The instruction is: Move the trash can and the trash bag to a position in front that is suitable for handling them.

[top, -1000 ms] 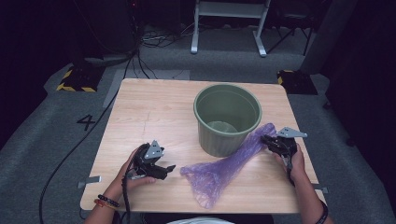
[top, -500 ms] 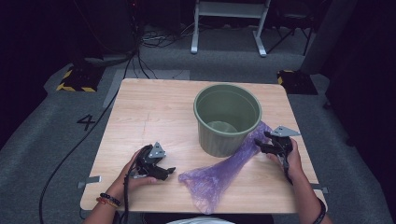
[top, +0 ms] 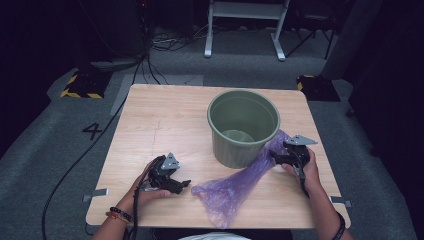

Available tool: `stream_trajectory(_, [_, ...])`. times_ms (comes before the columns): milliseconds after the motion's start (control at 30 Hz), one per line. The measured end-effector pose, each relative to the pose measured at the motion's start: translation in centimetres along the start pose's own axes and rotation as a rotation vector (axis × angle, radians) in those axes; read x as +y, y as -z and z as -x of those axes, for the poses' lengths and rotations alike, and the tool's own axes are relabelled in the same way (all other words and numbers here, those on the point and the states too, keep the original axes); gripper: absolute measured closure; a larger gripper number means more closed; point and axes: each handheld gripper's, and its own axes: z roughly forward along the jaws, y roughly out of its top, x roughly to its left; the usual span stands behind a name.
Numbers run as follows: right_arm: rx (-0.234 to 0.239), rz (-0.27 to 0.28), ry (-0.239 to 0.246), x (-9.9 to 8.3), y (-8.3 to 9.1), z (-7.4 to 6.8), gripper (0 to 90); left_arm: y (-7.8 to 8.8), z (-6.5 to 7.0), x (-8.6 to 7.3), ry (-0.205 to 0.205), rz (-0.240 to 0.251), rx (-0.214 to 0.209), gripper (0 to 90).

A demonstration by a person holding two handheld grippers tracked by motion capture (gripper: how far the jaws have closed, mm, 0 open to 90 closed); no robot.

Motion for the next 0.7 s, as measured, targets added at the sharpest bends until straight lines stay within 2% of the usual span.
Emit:
stream_trajectory(100, [-0.002,-0.017,-0.007,-0.1,-0.3,0.2,31.1,0.1,0.1,0.1,0.002,-0.010,-0.003,16.3])
stream_trajectory(133, [-0.001,-0.015,-0.009,-0.1,-0.3,0.3,31.4,0.3,0.2,0.1,0.011,-0.008,-0.025,17.0])
stream_trajectory(200, [-0.009,-0.023,-0.017,0.0,-0.4,0.3,32.5,0.5,0.3,0.2,0.013,0.000,-0.036,18.8])
stream_trajectory(233, [-0.011,-0.028,-0.016,0.0,-0.5,0.3,32.6,0.7,0.5,0.3,0.012,0.016,-0.038,18.8])
stream_trajectory(267, [-0.013,-0.034,-0.013,0.0,-0.5,0.3,32.6,1.2,1.0,0.6,0.013,0.058,-0.053,19.1])
stream_trajectory(333, [-0.019,-0.032,-0.007,0.0,-0.5,0.2,32.7,1.6,1.5,1.1,0.026,0.099,-0.097,19.3])
stream_trajectory(367, [-0.019,-0.032,-0.007,0.0,-0.5,0.2,32.7,1.6,1.5,1.1,0.026,0.099,-0.097,19.3])
stream_trajectory(400, [-0.019,-0.033,-0.009,0.0,-0.5,0.1,32.8,1.8,1.9,1.5,0.021,0.120,-0.127,19.3])
stream_trajectory(467, [-0.019,-0.034,-0.013,0.0,-0.5,0.1,33.2,1.8,2.7,2.2,-0.002,0.132,-0.158,19.3])
stream_trajectory(500, [-0.019,-0.035,-0.015,0.0,-0.5,0.1,33.5,1.6,3.8,2.8,-0.033,0.137,-0.194,19.3])
stream_trajectory(533, [-0.019,-0.035,-0.016,0.0,-0.5,0.1,33.7,1.4,4.3,3.1,-0.053,0.132,-0.201,19.3])
stream_trajectory(567, [-0.018,-0.035,-0.015,0.0,-0.5,0.1,33.9,1.4,4.3,3.1,-0.053,0.132,-0.201,19.3])
stream_trajectory(600, [-0.016,-0.035,-0.017,0.0,-0.5,0.1,33.9,0.8,5.3,3.6,-0.085,0.105,-0.213,19.3])
stream_trajectory(667, [-0.013,-0.035,-0.019,0.0,-0.5,0.2,34.5,0.4,5.7,3.8,-0.099,0.088,-0.219,19.7])
stream_trajectory(700, [-0.012,-0.035,-0.019,0.0,-0.5,0.2,34.8,-0.5,6.3,3.9,-0.128,0.060,-0.239,19.7])
